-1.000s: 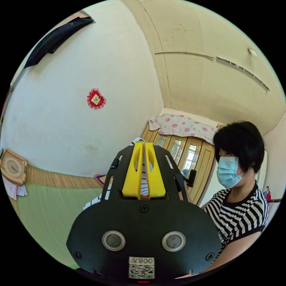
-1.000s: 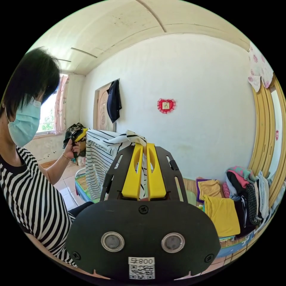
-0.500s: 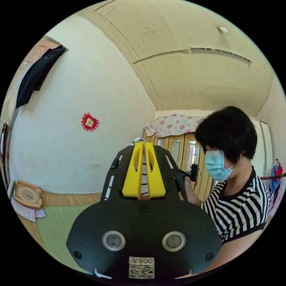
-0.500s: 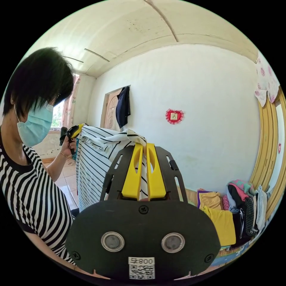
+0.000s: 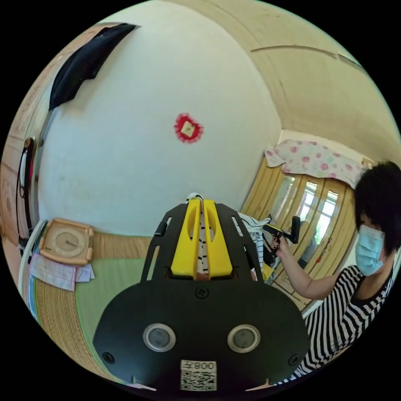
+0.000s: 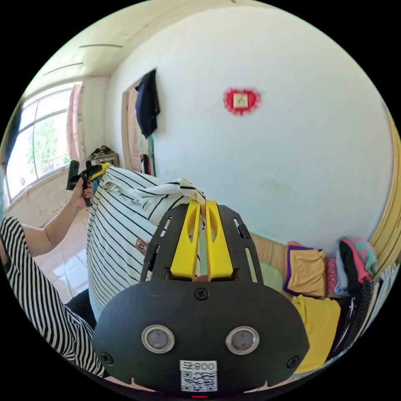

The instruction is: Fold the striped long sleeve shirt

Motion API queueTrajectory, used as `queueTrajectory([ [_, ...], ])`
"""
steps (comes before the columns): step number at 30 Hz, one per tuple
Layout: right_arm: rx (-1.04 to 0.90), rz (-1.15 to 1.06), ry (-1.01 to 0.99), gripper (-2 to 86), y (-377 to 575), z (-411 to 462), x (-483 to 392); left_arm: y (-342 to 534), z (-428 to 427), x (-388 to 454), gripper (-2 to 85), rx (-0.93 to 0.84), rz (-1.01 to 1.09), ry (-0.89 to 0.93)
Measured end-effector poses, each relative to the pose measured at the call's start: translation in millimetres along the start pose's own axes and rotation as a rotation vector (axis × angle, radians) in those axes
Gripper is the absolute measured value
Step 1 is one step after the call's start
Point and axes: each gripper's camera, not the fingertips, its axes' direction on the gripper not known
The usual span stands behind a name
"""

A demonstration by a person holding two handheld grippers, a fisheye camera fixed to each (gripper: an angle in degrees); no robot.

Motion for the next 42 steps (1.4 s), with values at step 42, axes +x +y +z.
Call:
queueTrajectory([
  [42, -0.988, 0.083, -0.047, 6.0, 45.0, 515.5, -61.9, 241.2, 360.8, -96.2, 3.1, -0.713, -0.582, -0.665],
])
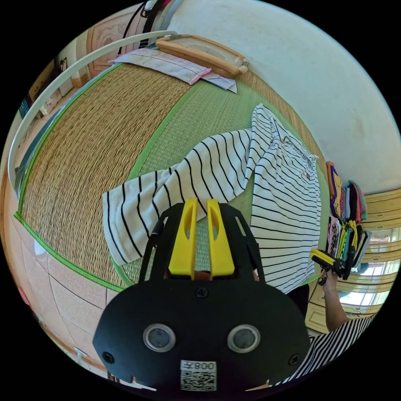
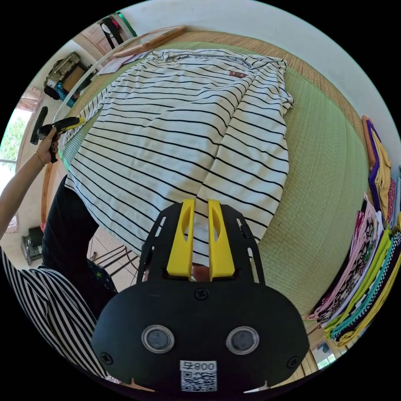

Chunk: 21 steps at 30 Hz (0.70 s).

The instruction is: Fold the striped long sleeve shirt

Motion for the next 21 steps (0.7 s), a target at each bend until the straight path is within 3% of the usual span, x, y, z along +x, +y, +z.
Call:
queueTrajectory([
  [12, 0.011, -0.005, -0.004, 0.0, -32.7, -50.0, 4.8, -27.6, 6.9, 71.2, 0.5, -0.008, 0.003, -0.001],
  [18, 0.109, 0.088, 0.215, 0.0, -43.0, -160.8, 94.2, -43.6, -3.4, 96.3, 0.3, 0.041, -0.01, 0.044],
  [21, 0.101, 0.252, 0.386, 0.3, -52.4, -199.9, 175.7, -53.2, -8.1, 113.9, 0.4, 0.061, 0.016, 0.08],
])
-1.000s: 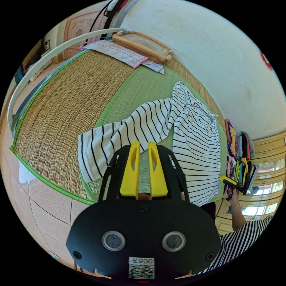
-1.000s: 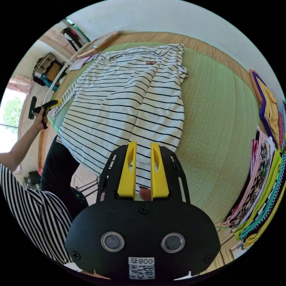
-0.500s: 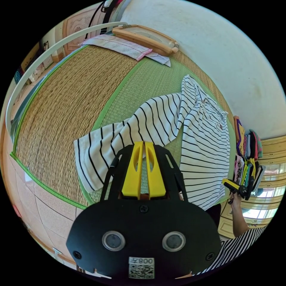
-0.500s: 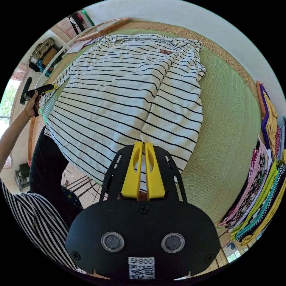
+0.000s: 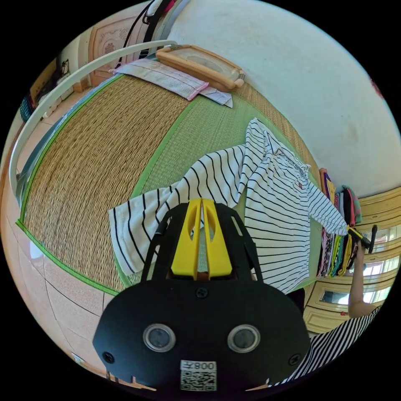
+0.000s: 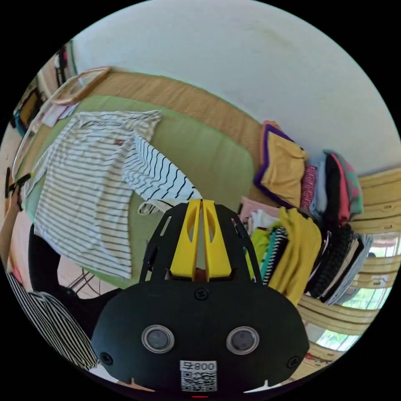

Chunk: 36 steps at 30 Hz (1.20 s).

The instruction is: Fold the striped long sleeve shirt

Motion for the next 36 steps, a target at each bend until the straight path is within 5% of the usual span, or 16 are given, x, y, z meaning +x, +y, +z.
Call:
queueTrajectory([
  [6, 0.0, 0.3, -0.094, 3.2, -32.8, 22.0, 98.3, -21.9, 5.9, 45.6, 0.8, 0.017, 0.067, 0.077],
  [9, 0.01, 0.294, -0.007, 4.9, -37.2, 38.4, 85.1, -39.1, 14.3, 73.3, 1.7, 0.01, 0.126, 0.12],
  [20, 0.133, -0.019, -0.611, 5.1, -101.3, 107.7, -56.5, -165.3, 89.0, 186.2, 6.5, -0.048, 0.267, 0.302],
  [36, 0.028, 0.125, -0.886, 6.9, -181.5, 195.0, -58.8, -275.3, 155.6, 209.8, 2.4, -0.068, 0.095, 0.38],
])
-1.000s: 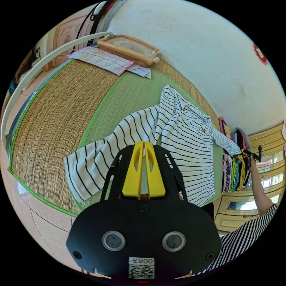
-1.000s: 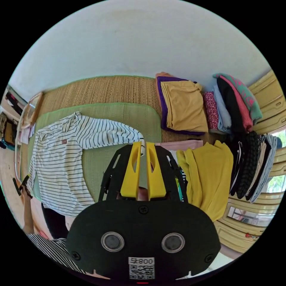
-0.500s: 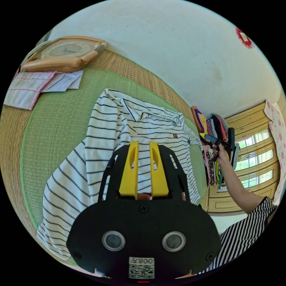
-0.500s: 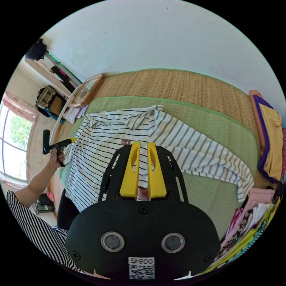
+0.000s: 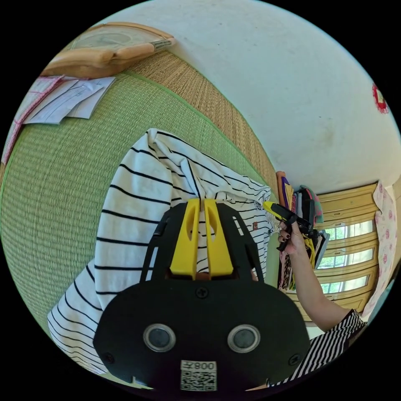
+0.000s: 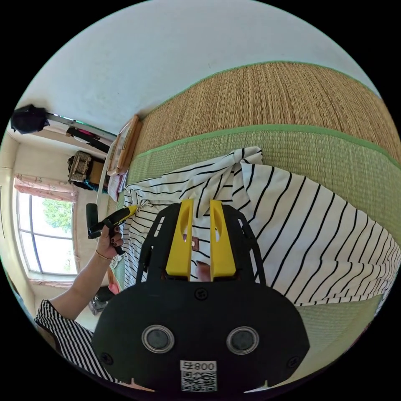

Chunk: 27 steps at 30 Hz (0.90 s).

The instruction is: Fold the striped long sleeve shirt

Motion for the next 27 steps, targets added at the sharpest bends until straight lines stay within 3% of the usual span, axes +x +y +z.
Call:
queueTrajectory([
  [6, 0.048, -0.017, -0.078, 4.2, -15.5, -9.6, -3.7, -24.2, -11.8, 9.8, 1.1, 0.077, 0.007, 0.147],
  [15, 0.089, -0.051, -0.1, 4.1, -69.6, -25.3, -32.2, -90.1, -24.5, 38.9, 1.1, 0.151, 0.058, 0.083],
  [18, 0.071, -0.209, 0.038, 5.8, -56.2, -33.0, -66.8, -85.4, -21.3, 38.6, 1.5, 0.129, 0.08, 0.107],
  [22, 0.037, -0.399, 0.369, 8.0, -29.5, -25.1, -109.3, -68.5, -24.0, 33.7, 3.0, 0.116, 0.101, 0.188],
  [27, 0.069, -0.491, 0.434, 8.3, -37.3, -23.3, -153.4, -59.6, -50.3, 46.2, 4.6, 0.169, 0.191, 0.116],
])
